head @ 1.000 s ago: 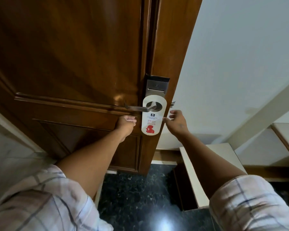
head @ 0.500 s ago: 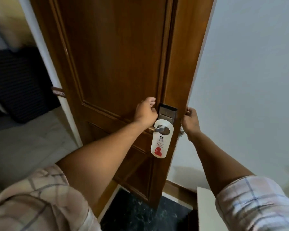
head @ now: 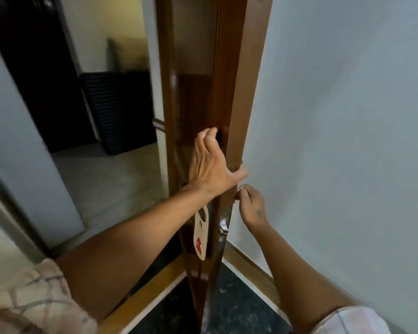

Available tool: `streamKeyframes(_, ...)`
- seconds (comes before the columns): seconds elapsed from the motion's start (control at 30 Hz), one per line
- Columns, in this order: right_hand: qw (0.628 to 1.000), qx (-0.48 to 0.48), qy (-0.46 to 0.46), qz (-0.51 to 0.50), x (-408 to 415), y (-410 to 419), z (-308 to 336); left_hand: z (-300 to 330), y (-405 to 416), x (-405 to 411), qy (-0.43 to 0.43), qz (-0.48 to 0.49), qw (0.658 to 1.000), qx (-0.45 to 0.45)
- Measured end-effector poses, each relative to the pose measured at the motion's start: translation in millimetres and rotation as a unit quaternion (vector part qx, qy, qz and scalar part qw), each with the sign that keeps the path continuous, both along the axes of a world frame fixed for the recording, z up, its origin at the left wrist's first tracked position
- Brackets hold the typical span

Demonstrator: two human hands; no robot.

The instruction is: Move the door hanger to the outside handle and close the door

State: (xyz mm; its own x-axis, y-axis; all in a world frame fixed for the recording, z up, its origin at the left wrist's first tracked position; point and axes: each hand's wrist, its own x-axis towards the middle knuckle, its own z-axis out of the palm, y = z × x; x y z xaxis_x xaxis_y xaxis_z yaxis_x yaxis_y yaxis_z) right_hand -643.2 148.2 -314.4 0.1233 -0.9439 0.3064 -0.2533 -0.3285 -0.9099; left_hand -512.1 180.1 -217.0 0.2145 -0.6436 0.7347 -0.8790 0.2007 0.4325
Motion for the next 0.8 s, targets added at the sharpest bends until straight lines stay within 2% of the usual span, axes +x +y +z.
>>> streamKeyframes(0.07, 0.999, -0.040, 0.026, -0.008, 31, 7, -15, 0, 22, 27, -0.029, -0.001, 1.000, -0.012)
streamKeyframes(0.23, 0.979, -0.098, 0.136, 0.116, 129, 18, -39, -5, 79, 125, -0.107, 0.070, 0.992, -0.006)
streamKeyframes(0.4, 0.887, -0.267, 0.281, 0.250, 241, 22, -47, -4, 125, 241, -0.195, 0.220, 0.956, 0.006)
streamKeyframes(0.53, 0.842, -0.335, 0.300, 0.299, 335, 28, -48, 3, 147, 328, -0.250, 0.324, 0.911, 0.050)
streamKeyframes(0.63, 0.812, -0.360, 0.319, 0.330, 416, 27, -45, 11, 144, 394, -0.280, 0.414, 0.858, 0.118)
streamKeyframes(0.8, 0.779, -0.357, 0.350, 0.378, 522, 18, -36, 23, 112, 483, -0.239, 0.530, 0.792, 0.187)
